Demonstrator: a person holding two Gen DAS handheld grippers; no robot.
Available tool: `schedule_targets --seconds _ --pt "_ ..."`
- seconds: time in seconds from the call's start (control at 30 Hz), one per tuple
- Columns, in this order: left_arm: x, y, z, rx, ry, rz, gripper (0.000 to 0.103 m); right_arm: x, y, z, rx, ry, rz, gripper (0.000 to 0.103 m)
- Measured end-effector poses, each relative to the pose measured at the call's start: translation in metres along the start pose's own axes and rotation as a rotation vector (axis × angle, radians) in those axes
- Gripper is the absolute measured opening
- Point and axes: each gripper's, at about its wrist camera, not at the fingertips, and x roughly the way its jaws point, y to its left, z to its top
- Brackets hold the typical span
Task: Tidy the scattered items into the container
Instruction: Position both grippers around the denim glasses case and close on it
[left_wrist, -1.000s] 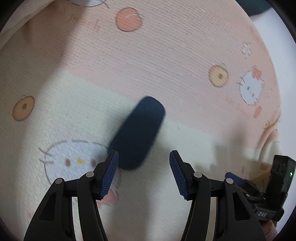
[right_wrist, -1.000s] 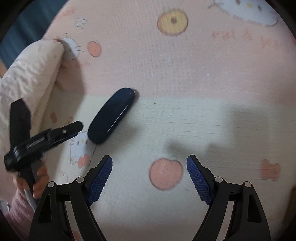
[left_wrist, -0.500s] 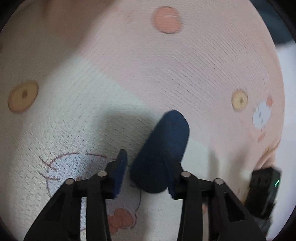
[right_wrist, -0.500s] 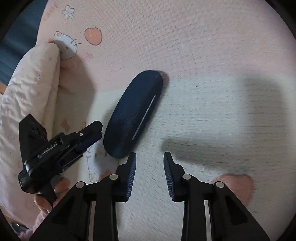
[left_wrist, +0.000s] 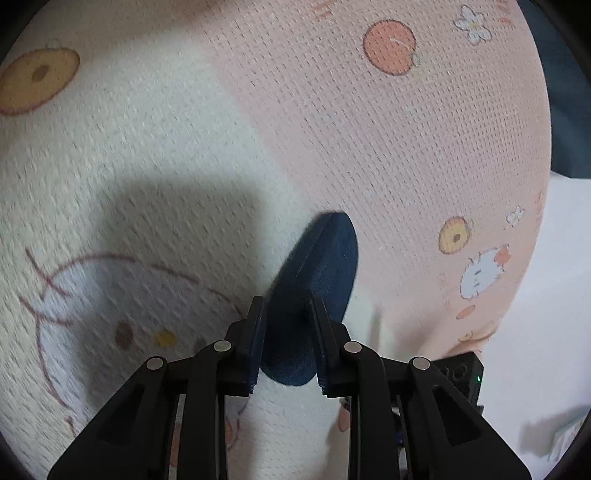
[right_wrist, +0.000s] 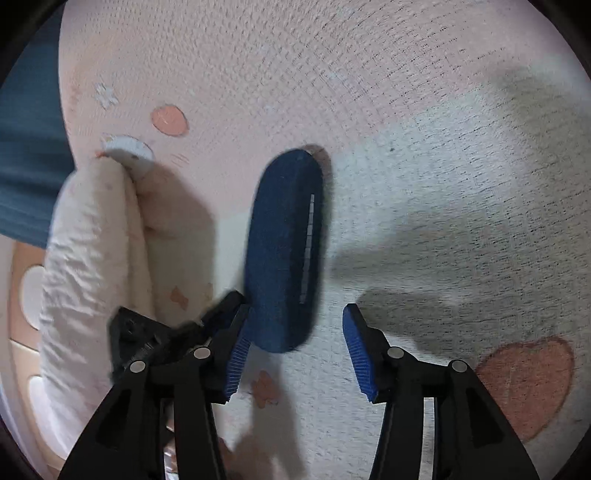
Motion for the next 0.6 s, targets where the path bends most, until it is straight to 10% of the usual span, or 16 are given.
schedule_targets --seconds 0.6 --pt "0.024 -0.028 -0.050 0.012 0.095 -0.065 0.023 -0.039 -0.003 -0.002 -0.105 -0.034 -0.090 0.028"
